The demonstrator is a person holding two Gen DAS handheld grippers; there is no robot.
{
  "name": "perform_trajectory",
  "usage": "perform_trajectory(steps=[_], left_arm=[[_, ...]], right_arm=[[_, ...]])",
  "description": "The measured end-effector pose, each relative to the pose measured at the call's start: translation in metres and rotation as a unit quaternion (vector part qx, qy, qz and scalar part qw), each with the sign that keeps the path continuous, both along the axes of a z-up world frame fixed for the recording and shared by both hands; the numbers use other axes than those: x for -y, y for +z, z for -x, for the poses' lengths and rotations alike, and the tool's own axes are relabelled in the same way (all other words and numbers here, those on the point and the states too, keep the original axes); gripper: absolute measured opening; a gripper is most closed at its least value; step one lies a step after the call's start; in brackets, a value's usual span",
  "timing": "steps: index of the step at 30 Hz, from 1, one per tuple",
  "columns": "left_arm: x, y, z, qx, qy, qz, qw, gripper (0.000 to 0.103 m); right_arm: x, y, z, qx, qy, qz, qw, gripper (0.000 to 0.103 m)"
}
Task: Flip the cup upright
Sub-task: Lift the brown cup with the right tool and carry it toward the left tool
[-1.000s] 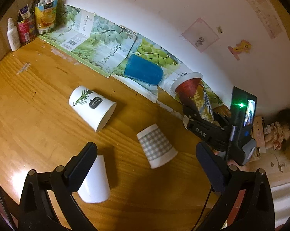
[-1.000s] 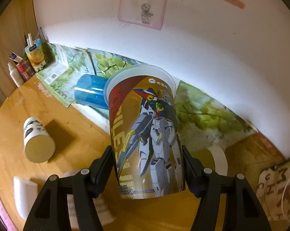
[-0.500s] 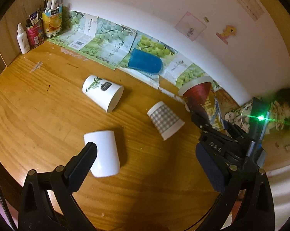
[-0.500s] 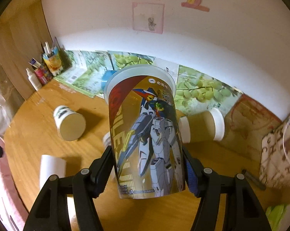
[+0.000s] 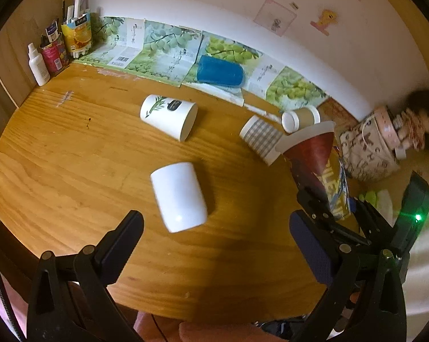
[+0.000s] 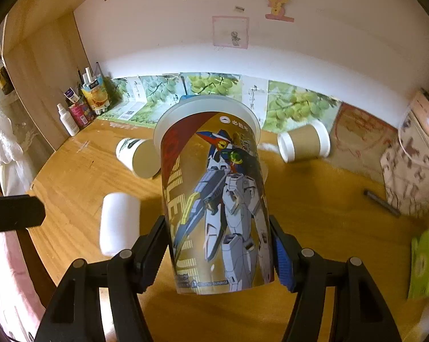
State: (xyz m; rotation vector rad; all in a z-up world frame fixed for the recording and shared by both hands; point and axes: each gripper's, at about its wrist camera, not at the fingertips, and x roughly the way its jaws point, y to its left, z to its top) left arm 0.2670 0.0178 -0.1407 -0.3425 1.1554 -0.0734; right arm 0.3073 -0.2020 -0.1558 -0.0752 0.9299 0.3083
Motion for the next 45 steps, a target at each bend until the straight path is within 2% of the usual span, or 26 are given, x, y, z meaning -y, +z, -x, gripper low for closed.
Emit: perform_trajectory(steps=[5,8,18,28,45], left_arm=[[-0.01,-0.009,0.014,-0.015,-0.024,0.009,0.9996,0.102],[-0.015,-0.015,0.021,-0.023,-0.039,0.008,0.999,0.102],[-0.011,-0.041,0.032,-0.047,-0.113,-0.028,0.9922,0.102],[-0.004,-0.052,0.034,-0.058,-0.154,-0.038,0.9856,0.102],[-0.006,-0.069,0.025,-0.091,-0.175,-0.032,0.9799,0.102]], right_arm=[[-0.009,-0.008,0.037,0.002,-0.033,-0.013,0.999,0.067],[-0.014,-0.017,0.059,-0.013,-0.056,-0.031,0.998,0.067],[-0.027,-0.055,0.11,-0.036,-0.128,-0.031,0.991,0.067],[-0.038,-0.078,0.122,-0.05,-0.155,-0.025,0.986,0.067],[-0.055,-0.098,0.122,-0.091,-0.152,-0.021,0.984,0.067]])
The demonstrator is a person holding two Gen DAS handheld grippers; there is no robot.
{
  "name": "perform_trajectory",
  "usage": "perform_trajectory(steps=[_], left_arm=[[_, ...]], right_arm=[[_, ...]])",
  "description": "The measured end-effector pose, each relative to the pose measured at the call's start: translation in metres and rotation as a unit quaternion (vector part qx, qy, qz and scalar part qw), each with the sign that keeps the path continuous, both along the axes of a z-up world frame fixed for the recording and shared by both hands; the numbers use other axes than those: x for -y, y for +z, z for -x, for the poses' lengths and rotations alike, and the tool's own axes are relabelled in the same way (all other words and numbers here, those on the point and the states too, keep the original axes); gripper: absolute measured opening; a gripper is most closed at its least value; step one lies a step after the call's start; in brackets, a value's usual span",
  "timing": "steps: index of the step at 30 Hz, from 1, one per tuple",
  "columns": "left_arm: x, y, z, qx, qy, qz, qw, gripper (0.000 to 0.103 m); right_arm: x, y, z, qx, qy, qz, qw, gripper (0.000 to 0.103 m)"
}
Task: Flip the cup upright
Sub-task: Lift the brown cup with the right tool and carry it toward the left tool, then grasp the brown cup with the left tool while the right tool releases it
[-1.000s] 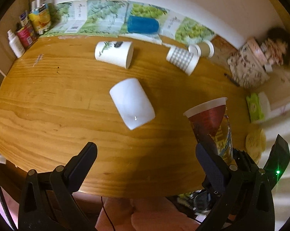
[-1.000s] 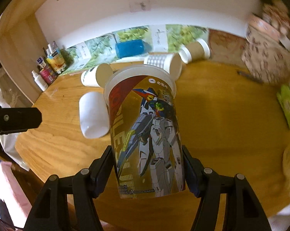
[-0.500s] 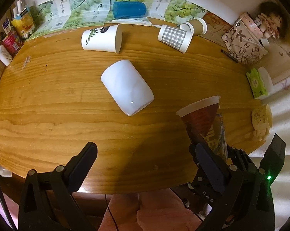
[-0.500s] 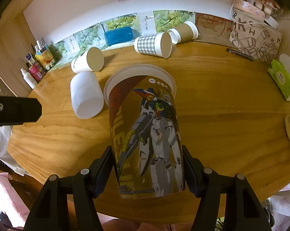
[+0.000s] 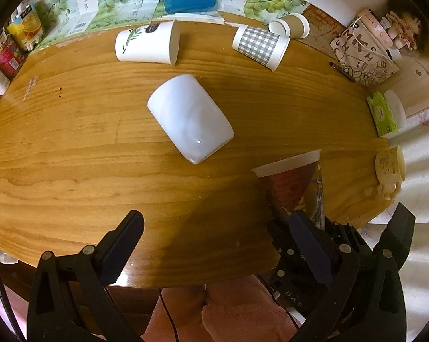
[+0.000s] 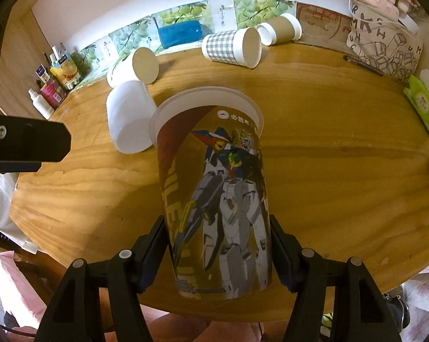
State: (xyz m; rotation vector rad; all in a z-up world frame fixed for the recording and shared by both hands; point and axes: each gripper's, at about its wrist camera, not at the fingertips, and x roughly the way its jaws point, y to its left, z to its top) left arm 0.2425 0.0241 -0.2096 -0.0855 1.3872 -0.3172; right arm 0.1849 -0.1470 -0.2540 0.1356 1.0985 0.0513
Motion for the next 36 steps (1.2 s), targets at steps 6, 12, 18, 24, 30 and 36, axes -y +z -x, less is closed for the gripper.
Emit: perform_trajectory(steps=[6,12,18,24,30,36], left_arm=[[-0.002,-0.005,-0.003,-0.015,-0.003,0.009,0.9998,0.102],[-0.003,-0.016,-0.006,-0.033,-0.009,0.008,0.9994,0.102],[0.002,-0.026,-0.013,-0.049,-0.017,0.016,0.9985,0.102],[0.013,-0.037,-0.017,-0.062,-0.024,0.018,0.9976,0.102],[0.026,-0.048,-0.019,-0.076,-0.022,0.018,0.9967,0.102],[0.028,-0.052,-0.022,-0.092,0.001,0.039,0.995,0.102]], right_arm=[[-0.006,-0.005,0.002,-0.018,0.007,-0.004,1.0,0.067],[-0.008,-0.003,0.004,-0.021,0.007,-0.003,1.0,0.067],[-0.008,-0.002,0.007,-0.029,0.009,-0.008,0.999,0.067],[-0.011,0.001,0.013,-0.032,0.032,-0.012,0.999,0.072],[-0.01,0.002,0.017,-0.04,0.06,-0.02,0.997,0.072],[-0.005,0.003,0.02,-0.05,0.098,-0.037,0.993,0.076]])
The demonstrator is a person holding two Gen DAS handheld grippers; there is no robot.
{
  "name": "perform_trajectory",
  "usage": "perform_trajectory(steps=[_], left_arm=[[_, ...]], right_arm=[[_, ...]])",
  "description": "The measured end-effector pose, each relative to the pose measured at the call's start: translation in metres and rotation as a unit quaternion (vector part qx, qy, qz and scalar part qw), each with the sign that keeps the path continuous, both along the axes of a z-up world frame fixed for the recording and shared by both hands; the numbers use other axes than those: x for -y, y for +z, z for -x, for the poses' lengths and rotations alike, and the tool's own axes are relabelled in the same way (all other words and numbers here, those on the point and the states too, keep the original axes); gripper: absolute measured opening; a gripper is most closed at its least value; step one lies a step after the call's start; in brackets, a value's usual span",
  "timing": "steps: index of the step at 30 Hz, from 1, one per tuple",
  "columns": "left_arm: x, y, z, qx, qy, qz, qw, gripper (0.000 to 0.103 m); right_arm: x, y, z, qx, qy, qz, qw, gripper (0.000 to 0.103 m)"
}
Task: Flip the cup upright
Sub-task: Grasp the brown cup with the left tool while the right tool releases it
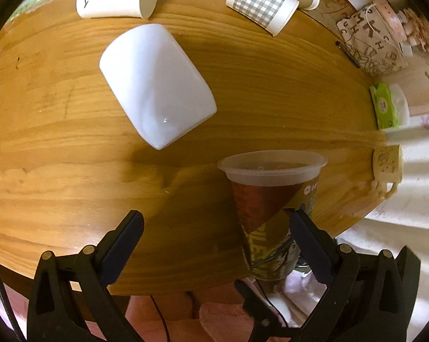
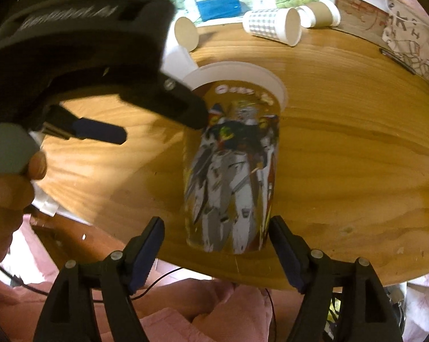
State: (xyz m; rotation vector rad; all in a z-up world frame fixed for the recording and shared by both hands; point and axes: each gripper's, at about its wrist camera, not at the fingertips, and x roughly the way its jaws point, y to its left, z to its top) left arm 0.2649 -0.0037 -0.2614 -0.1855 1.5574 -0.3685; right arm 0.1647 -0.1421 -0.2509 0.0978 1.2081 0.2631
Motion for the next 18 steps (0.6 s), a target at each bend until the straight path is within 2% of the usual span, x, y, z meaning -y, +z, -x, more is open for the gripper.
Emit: perform_trajectory(steps=[12,18], left_arm=[[0.011,-0.006,0.001,-0.038,0.07,0.044,0.9958,0.102],[0.029,-0.008,0.005,-0.043,0.088,0.052,0.9939,0.102]], right_arm=[[0.001,0.007,0.01,-0.011,0.106,-0.014,0.994,0.076],[0.021,0.013,0.018,-0.014,0.126,-0.023,0.992,0.076]])
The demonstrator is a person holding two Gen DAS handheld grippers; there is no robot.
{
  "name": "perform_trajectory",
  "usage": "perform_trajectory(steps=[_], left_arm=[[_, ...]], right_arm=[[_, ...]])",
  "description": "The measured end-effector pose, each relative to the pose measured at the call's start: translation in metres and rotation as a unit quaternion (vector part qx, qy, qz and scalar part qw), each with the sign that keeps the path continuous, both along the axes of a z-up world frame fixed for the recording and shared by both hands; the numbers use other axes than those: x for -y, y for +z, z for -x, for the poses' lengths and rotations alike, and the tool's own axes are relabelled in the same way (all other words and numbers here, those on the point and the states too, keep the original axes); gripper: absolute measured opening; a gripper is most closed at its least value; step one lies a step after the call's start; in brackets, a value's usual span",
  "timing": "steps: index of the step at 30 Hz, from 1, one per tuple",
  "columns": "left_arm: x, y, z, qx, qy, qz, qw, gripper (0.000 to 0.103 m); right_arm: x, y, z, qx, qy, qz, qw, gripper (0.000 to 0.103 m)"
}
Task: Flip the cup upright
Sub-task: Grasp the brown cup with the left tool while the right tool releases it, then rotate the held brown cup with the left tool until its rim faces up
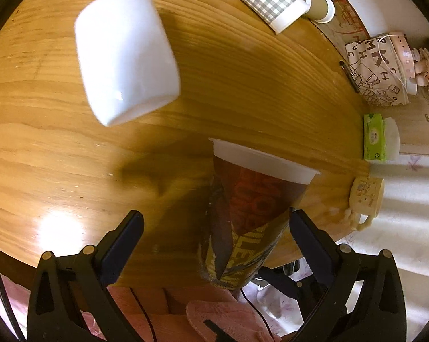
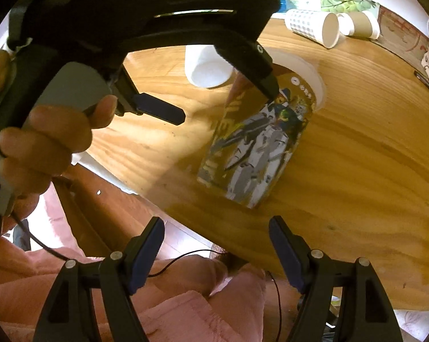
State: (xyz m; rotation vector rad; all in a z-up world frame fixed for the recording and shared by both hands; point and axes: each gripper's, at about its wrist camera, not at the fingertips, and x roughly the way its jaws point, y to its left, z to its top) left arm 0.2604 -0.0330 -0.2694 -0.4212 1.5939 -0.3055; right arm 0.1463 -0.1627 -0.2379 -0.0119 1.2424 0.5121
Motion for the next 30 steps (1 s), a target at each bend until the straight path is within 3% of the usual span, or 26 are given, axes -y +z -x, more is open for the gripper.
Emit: perform_trajectory(steps=[12,20,30], left_arm=[[0.039,-0.005,-0.009,-0.001,0.0,-0.004,1.0,0.101],[0.064,-0.017,-0.015,-0.022,-0.011,-0.014,0.9996,0.088],[0.077,-0.019,-0.018,-0.018,-0.019,-0.028,0.9993,0.083]], right_arm=[[0.07,0.0,-0.019,-0.008,-0.058,-0.004,0.998,0.076],[0.103,-0.002,-0.02,-0.014,-0.077,0.0,0.997,0.076],[0.103,-0.006,-0.022,-0.012,-0.068,0.004,0.998,0.076]])
